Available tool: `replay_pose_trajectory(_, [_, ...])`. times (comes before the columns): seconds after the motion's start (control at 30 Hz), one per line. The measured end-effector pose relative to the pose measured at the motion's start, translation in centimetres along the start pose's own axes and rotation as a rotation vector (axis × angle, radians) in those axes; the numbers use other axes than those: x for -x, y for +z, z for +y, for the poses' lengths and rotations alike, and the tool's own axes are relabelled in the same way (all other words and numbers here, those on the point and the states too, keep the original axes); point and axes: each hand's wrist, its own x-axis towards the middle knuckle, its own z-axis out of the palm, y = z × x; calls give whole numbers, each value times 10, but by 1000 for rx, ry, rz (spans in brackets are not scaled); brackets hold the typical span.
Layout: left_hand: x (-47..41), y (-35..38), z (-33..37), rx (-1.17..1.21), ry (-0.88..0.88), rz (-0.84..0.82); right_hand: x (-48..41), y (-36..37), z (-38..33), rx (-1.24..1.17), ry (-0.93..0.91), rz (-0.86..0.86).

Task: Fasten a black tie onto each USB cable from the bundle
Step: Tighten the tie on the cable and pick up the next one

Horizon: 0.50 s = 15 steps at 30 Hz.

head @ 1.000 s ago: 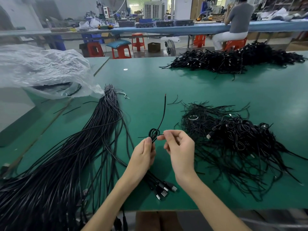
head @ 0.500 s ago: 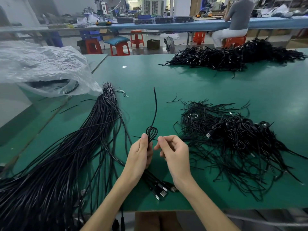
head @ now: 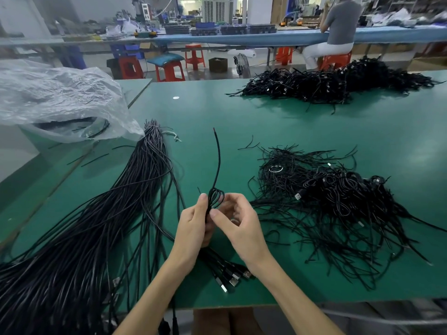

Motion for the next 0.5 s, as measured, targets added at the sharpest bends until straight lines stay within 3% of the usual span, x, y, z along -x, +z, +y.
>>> replay_pose_trajectory(0.33, [2, -2, 4, -1, -15, -139, 0, -3, -8, -85, 3, -138])
replay_pose_trajectory(0.5, [2, -1, 4, 50, -30, -34, 1, 1, -5, 4, 2, -89])
